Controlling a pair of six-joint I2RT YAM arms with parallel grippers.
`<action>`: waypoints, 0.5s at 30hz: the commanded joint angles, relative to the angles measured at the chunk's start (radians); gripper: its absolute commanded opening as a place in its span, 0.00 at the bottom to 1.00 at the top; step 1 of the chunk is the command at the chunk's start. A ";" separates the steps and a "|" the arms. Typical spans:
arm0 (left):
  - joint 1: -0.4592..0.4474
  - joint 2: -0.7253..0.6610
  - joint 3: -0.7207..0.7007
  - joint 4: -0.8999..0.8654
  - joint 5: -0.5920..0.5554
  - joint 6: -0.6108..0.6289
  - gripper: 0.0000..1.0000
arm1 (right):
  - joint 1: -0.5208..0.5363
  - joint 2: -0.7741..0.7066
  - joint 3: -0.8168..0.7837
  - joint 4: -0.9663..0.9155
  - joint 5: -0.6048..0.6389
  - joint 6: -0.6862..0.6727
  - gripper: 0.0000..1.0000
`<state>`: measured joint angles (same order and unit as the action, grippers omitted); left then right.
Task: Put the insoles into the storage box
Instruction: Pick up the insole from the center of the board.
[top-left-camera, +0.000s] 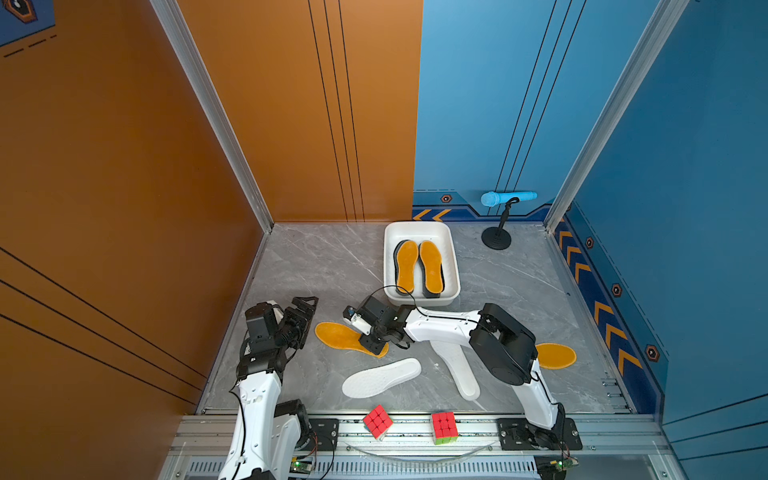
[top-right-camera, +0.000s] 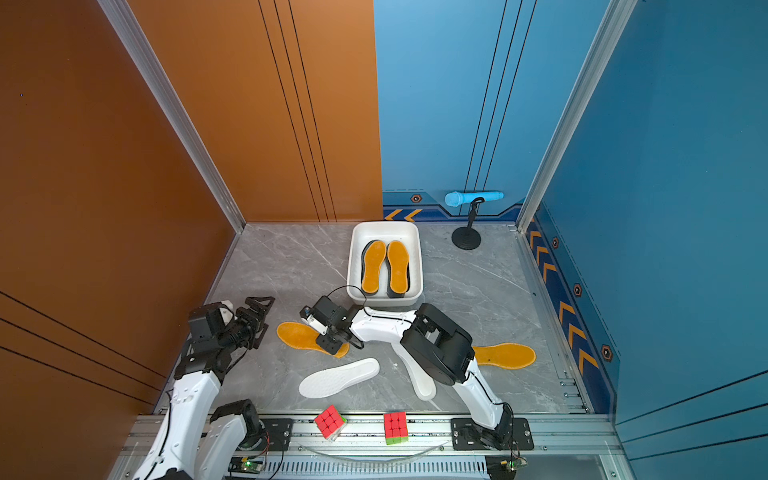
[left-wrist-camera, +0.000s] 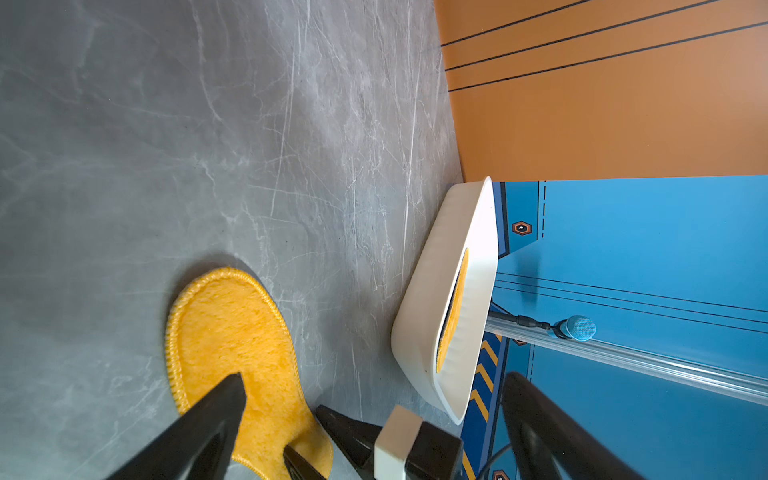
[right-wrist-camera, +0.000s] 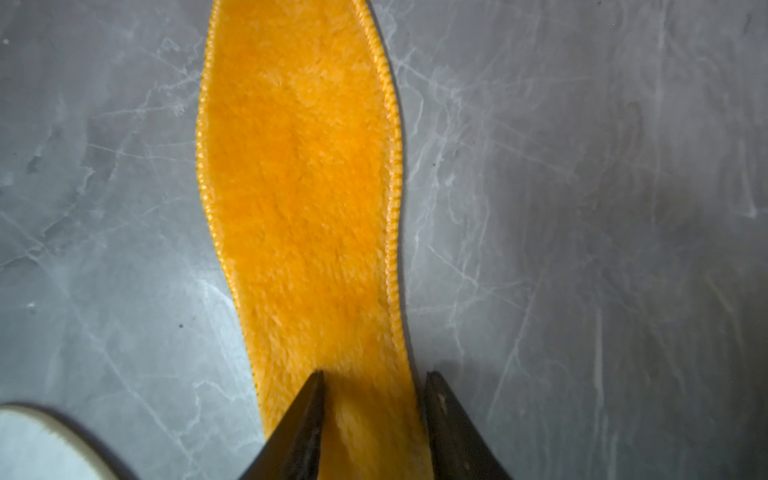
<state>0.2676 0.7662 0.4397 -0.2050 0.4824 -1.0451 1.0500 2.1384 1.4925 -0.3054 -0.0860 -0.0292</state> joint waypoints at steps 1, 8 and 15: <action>-0.006 0.002 -0.004 0.008 -0.005 -0.003 0.98 | 0.016 0.026 -0.050 -0.049 0.036 -0.003 0.37; -0.007 0.007 -0.003 0.045 -0.006 -0.004 0.98 | 0.032 0.020 -0.094 -0.038 0.026 0.027 0.21; -0.012 0.006 -0.007 0.048 -0.007 -0.003 0.98 | 0.038 -0.014 -0.126 0.008 0.043 0.048 0.09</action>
<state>0.2665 0.7746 0.4397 -0.1734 0.4824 -1.0454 1.0763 2.1101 1.4223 -0.2153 -0.0677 0.0002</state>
